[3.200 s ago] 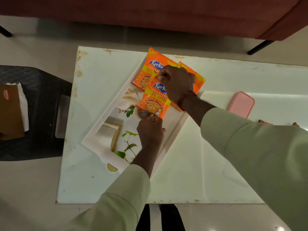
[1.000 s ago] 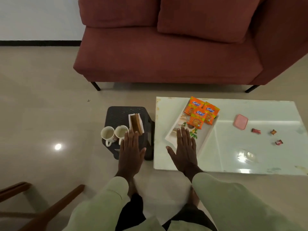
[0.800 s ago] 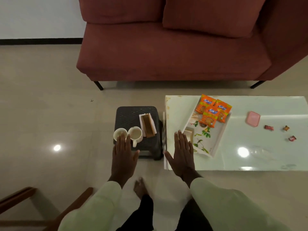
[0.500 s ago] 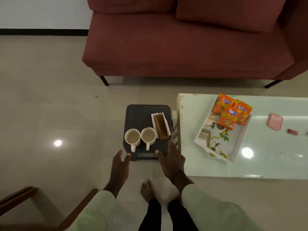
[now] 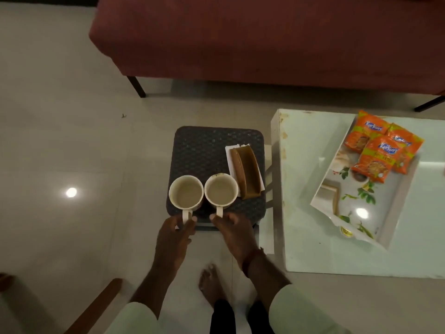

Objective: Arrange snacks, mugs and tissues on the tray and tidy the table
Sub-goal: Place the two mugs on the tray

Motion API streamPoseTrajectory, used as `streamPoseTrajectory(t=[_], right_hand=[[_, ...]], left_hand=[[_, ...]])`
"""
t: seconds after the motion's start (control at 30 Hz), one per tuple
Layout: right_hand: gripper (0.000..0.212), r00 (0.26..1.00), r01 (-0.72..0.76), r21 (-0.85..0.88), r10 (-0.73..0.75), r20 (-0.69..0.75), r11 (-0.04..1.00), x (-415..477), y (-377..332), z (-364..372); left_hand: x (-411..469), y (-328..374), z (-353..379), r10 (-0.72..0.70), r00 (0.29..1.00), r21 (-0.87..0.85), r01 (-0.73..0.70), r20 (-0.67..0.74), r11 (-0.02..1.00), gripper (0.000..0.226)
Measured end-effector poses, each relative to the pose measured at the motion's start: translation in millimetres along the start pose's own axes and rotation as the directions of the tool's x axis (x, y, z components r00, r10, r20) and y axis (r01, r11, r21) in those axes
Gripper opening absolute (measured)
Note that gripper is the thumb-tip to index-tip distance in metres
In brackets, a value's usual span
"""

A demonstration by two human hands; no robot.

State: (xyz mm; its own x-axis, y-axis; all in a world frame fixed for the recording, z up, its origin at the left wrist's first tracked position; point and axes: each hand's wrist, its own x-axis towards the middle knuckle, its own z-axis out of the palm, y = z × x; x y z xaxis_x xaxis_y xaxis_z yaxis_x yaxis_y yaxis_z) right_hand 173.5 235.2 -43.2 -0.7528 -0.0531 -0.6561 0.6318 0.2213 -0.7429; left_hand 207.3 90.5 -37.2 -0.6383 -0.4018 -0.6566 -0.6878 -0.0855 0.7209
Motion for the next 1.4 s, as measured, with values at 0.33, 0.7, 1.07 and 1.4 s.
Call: streamPoseTrajectory(t=[0.33,0.7,1.07,1.4], right_hand=[[0.022,0.992,0.117,0.088,-0.111,-0.067,0.989,7,14,22],[0.027,0.998,0.062,0.147,-0.064,0.012,0.987,-40,3,-2],[0.039,0.991,0.128,0.477,-0.128,-0.034,0.869,-114,-29,-89],[0.04,0.872,0.365,0.491,-0.107,-0.477,0.791,-86,-23,-211]], left_hand=[[12,-14,2,0.142,0.99,-0.126,-0.138,0.023,0.982,0.028],[-36,-9,-20,0.131,0.991,-0.132,-0.13,-0.005,0.983,0.028],[-120,35,17,0.225,0.967,-0.147,-0.207,0.115,0.967,0.026],[-110,70,166,0.245,0.877,-0.063,-0.241,0.414,0.968,0.024]])
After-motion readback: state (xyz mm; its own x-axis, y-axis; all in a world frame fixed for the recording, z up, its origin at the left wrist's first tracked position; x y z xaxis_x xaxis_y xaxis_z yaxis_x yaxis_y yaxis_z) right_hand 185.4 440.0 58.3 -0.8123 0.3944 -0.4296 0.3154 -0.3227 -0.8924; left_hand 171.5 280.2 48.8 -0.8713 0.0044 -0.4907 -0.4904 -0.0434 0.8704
